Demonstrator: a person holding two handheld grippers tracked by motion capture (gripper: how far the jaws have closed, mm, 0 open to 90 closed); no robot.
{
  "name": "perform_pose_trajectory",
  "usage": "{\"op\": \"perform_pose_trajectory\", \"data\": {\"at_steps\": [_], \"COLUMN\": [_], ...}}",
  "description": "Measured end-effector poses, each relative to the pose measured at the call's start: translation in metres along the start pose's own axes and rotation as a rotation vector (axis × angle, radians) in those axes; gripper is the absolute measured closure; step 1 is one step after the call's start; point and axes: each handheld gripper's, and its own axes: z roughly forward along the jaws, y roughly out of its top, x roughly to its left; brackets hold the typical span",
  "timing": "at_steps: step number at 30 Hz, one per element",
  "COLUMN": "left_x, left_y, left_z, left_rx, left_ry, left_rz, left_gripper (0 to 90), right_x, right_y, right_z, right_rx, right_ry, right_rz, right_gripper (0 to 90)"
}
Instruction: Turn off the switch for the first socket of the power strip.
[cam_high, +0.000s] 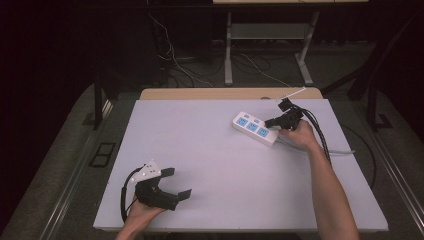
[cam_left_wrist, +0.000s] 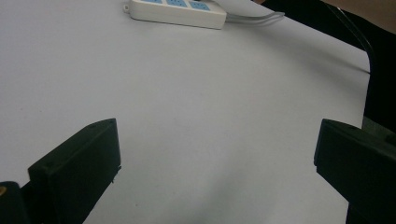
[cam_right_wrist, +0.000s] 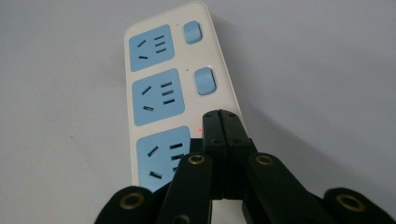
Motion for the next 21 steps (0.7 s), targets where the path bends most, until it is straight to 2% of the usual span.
{"op": "perform_pose_trajectory", "data": {"at_steps": [5,12,16,17,18,21], "left_x": [0.0004,0.0020,0.0021,0.0026,0.0026,0.0035], "left_y": [0.0001,0.0000,0.0001,0.0001,0.0001,0.0004], "left_z": [0.0000,-0.0004,-0.0006,-0.0006,-0.0006,-0.0004], "left_rx": [0.000,-0.004,-0.006,-0.003,-0.003,-0.002], "left_ry": [0.003,0.003,0.003,0.004,0.004,0.005], "left_rz": [-0.003,-0.009,-0.010,-0.007,-0.007,-0.008], "left_gripper": [0.0,0.0,0.0,0.0,0.0,0.0], "right_x": [-0.0010,0.0008,0.0006,0.0002,0.0002,0.0030], "right_y": [-0.0004,0.0002,0.0011,0.0019,0.0019,0.0048], "right_z": [-0.0002,-0.0003,-0.0008,-0.0031,-0.0031,-0.0052], "right_rx": [-0.005,-0.002,0.002,-0.024,-0.024,0.000], "right_ry": [0.010,-0.004,0.000,0.016,0.016,-0.014], "right_rz": [0.010,0.003,0.019,0.029,0.029,0.008], "right_gripper": [90.0,90.0,90.0,90.0,90.0,90.0]}}
